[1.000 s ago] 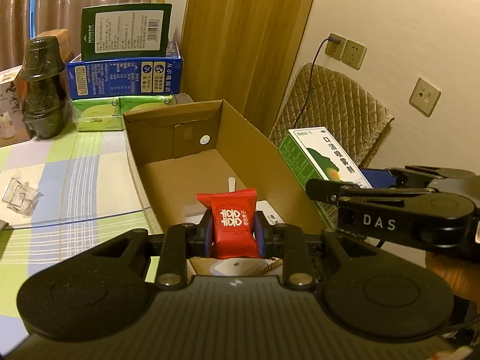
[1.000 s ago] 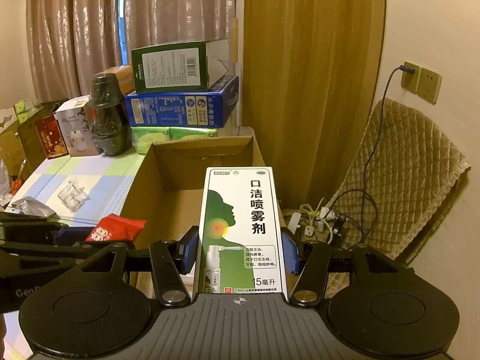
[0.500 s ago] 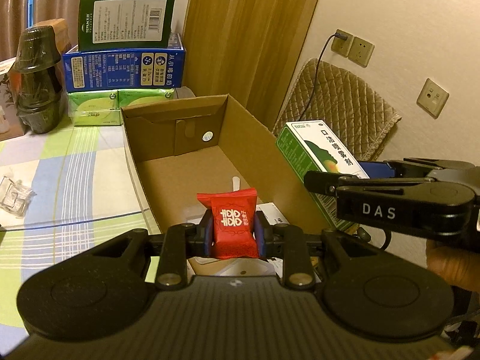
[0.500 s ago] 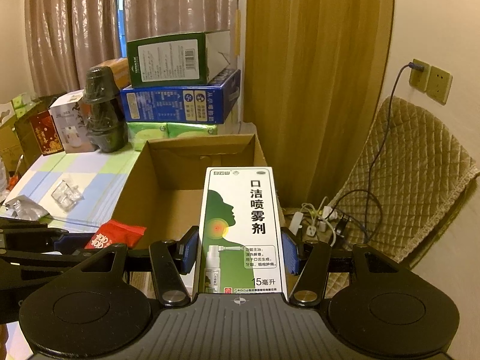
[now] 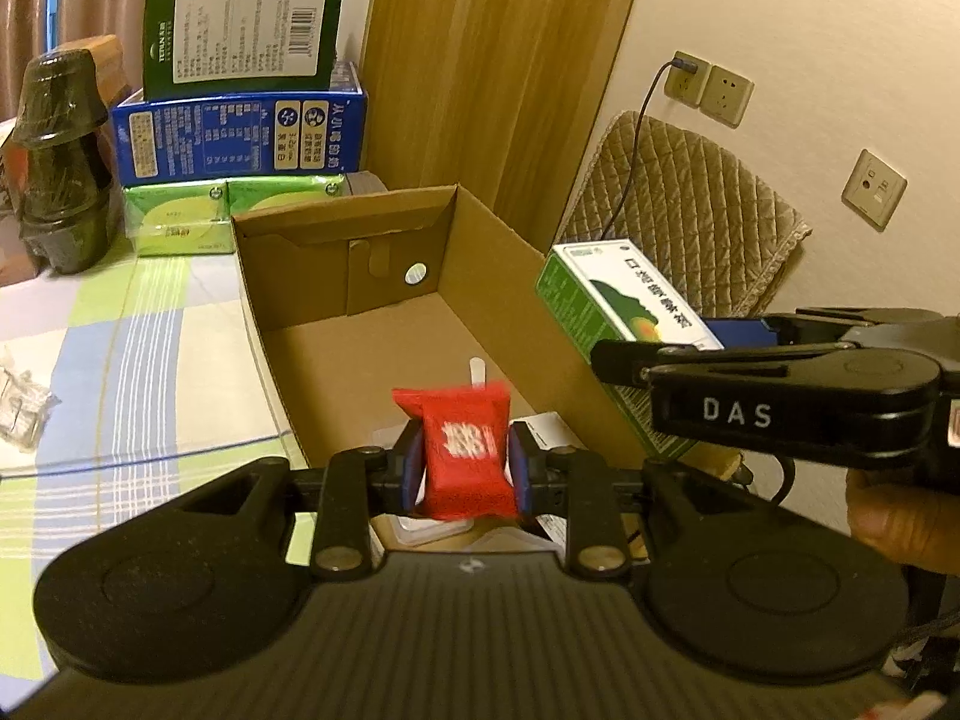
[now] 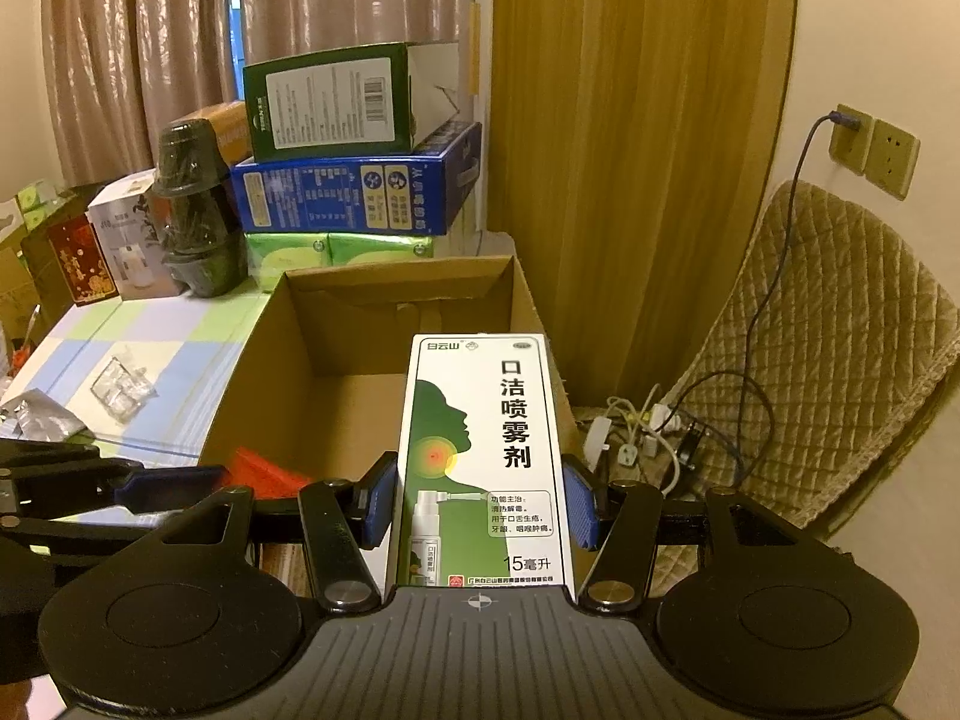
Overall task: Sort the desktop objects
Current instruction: 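Open the right tool dropping the spray box while the left tool releases the red candy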
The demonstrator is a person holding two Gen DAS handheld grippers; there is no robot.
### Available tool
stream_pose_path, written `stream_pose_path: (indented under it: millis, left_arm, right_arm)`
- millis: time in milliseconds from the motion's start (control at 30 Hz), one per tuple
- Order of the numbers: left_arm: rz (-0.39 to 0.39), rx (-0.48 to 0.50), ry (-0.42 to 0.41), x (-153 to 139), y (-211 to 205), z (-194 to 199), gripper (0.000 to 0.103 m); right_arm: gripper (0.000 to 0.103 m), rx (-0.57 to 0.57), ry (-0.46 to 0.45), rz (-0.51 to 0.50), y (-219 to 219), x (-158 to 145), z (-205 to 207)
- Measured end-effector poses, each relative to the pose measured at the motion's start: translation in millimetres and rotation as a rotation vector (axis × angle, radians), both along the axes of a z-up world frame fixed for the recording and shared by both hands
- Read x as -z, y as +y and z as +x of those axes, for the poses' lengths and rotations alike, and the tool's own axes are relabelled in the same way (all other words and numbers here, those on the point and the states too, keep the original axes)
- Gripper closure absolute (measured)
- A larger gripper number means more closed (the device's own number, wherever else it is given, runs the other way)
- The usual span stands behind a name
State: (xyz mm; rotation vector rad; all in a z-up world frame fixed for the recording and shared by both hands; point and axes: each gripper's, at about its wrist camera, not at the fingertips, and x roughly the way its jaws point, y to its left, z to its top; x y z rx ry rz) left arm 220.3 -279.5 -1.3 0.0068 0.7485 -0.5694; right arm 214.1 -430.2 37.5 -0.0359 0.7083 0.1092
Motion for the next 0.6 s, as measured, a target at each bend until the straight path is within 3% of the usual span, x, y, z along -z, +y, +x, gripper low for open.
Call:
stream_pose_path:
  millis: [33,67,367,467,600]
  left_arm:
    - [0.008,0.002,0.002,2,-1,2,0.051]
    - [0.014,0.001,0.000,3,-1,3,0.046]
    - [-0.008,-0.045,-0.009,1,27,3,0.046]
    - [-0.019,-0.067,-0.004,1,38,2,0.046]
    - [-0.022,-0.087,-0.006,0,52,-4,0.045]
  right_arm:
    - [0.050,0.001,0.003,0.003,0,1,1]
    - [0.050,0.002,0.005,0.005,1,1,1]
    - [0.050,-0.003,0.014,0.044,5,5,6]
    - [0.050,-0.012,-0.021,0.076,7,2,7]
    - [0.039,0.001,-0.046,0.114,5,-6,4]
